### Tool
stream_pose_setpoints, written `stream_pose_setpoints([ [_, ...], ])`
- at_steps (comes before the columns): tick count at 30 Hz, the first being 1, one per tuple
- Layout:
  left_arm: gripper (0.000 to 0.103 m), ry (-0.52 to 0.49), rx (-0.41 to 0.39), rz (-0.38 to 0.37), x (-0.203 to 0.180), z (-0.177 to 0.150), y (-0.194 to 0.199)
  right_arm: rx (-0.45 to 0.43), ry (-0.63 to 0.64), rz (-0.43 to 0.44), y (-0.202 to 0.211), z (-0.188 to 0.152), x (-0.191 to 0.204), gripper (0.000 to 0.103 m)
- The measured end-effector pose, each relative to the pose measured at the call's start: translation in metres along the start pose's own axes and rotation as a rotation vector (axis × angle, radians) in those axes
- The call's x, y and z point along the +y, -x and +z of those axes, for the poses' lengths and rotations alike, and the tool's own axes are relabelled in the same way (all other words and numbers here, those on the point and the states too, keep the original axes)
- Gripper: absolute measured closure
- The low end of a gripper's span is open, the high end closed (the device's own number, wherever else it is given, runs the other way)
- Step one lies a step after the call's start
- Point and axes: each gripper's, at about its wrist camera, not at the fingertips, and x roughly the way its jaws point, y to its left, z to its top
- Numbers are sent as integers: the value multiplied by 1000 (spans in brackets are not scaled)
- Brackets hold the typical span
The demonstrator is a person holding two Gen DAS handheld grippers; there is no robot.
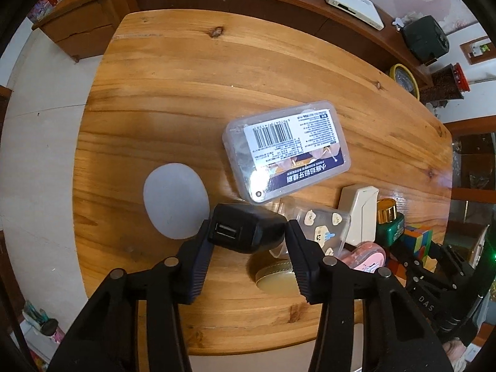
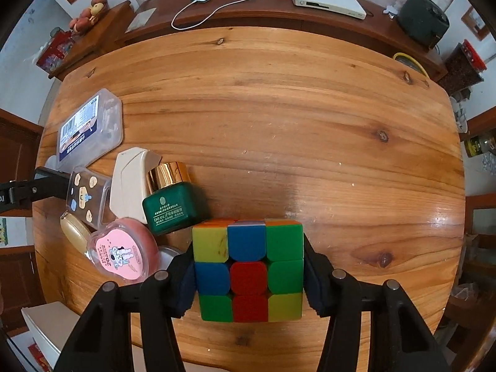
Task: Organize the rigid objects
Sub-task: 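Grasp the black charger with the left tool while the right tool grasps the Rubik's cube, then carry the black charger with the left tool while the right tool carries the cube to the tray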
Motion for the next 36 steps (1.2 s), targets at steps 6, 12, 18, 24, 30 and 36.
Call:
stream_pose_setpoints([
  [6, 52, -25, -27, 57, -4, 1, 8, -4, 2, -2, -1, 1, 3, 46],
  [12, 52, -41, -49, 89, -6, 4, 10, -5, -2, -1, -2, 0, 4, 46],
  [18, 53, -35, -33, 72, -7, 6, 1, -5, -5, -3, -2, 1, 4, 46],
  [24, 59, -48, -98, 56, -2, -2, 7, -16, -2, -11, -2, 0, 6, 47],
  [30, 63, -46, -140, 30, 0, -11, 12, -19, 7, -8, 0, -8, 11, 47],
  [36, 64, -52, -151, 5, 6, -20, 18, -38, 0, 7, 7, -18, 12, 47],
])
